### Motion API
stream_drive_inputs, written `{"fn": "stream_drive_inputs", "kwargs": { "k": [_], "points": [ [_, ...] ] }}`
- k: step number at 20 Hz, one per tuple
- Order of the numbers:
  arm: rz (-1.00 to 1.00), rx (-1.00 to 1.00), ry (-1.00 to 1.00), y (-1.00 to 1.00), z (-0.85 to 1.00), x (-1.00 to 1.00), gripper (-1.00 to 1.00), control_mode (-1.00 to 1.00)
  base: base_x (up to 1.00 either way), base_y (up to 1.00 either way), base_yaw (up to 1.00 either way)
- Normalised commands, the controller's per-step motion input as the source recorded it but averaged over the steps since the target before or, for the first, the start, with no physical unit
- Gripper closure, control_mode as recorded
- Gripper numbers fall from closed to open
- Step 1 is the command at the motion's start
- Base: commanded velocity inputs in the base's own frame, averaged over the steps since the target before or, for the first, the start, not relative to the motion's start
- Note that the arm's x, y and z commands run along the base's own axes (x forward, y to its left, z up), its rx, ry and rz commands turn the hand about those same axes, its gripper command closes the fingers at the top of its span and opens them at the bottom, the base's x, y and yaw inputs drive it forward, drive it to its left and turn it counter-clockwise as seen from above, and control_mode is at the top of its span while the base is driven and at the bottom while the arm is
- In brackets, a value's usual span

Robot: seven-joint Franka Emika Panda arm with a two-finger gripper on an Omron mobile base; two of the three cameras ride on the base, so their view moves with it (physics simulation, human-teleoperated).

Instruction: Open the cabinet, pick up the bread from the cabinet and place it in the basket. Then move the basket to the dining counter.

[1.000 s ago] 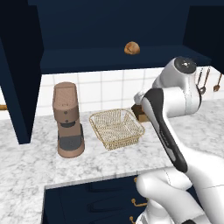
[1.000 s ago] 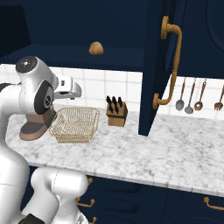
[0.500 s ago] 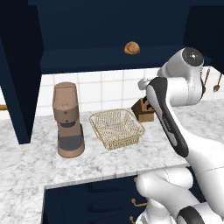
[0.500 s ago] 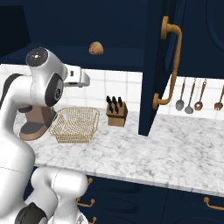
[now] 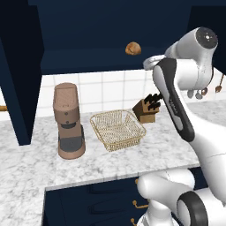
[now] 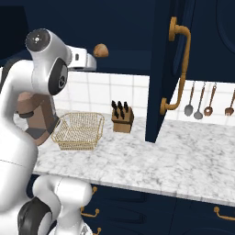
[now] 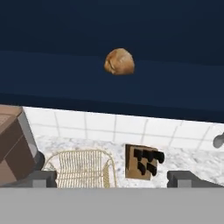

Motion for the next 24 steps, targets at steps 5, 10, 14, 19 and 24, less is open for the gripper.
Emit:
{"fn": "stream_drive_inputs", "kwargs": {
  "k": [5, 10, 14, 19, 24],
  "points": [
    [0.0, 0.09, -0.02, -0.07, 0.03, 0.62, -1.0, -1.0, 0.0, 0.0, 0.0],
    [0.0, 0.11, 0.0, -0.17, 0.29, 0.69, -1.0, -1.0, 0.0, 0.0, 0.0],
    [0.0, 0.05, 0.07, -0.18, 0.33, 0.73, -1.0, -1.0, 0.0, 0.0, 0.0],
    [0.02, 0.0, 0.06, -0.03, 0.02, 0.56, -1.0, -1.0, 0.0, 0.0, 0.0],
    [0.05, 0.0, 0.0, 0.0, 0.0, 0.46, -1.0, -1.0, 0.0, 0.0, 0.0]
  ]
}}
